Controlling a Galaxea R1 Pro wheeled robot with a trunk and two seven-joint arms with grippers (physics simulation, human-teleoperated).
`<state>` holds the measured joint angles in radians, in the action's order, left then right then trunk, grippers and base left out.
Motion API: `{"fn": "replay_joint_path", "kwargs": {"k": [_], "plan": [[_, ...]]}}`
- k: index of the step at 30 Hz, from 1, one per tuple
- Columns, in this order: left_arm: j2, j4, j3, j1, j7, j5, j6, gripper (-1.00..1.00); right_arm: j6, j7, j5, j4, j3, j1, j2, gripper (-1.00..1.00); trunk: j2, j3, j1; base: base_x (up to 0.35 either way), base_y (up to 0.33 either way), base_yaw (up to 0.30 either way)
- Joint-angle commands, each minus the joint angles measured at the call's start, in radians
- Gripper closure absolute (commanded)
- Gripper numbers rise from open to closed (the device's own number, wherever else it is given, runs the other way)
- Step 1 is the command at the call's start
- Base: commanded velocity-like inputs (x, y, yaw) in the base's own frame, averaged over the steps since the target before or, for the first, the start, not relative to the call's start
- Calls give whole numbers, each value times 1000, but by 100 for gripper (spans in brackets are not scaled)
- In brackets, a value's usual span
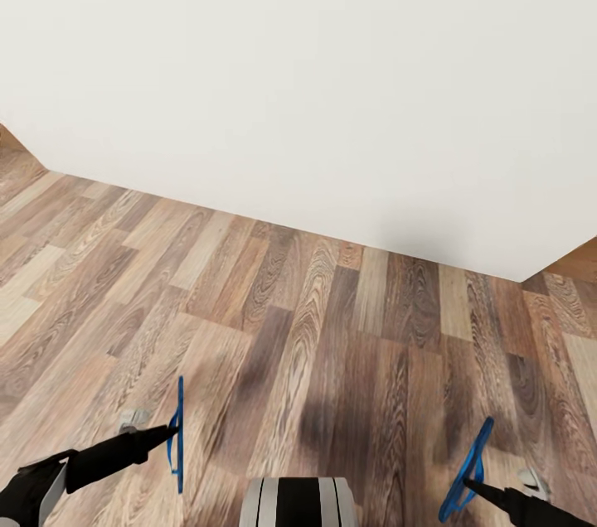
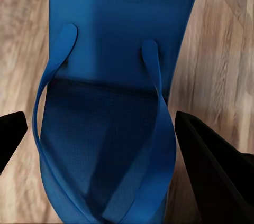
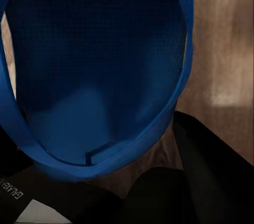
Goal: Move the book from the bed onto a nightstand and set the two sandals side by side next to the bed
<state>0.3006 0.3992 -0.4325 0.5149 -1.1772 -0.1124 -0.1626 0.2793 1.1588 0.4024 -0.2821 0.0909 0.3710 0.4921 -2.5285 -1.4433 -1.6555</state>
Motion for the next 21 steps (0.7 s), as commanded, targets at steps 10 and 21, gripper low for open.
{"fn": "replay_joint_path", "kwargs": {"k": [10,21], "plan": [[-6,-10,-6,1,-5,-10,5,100,-34,31,1,17,0,0,-3,100,2,38,5,0,0,0],[-3,-58,-7,1,-5,-11,7,100,-87,24,1,21,0,0,-10,100,5,81,10,0,0,0]]}}
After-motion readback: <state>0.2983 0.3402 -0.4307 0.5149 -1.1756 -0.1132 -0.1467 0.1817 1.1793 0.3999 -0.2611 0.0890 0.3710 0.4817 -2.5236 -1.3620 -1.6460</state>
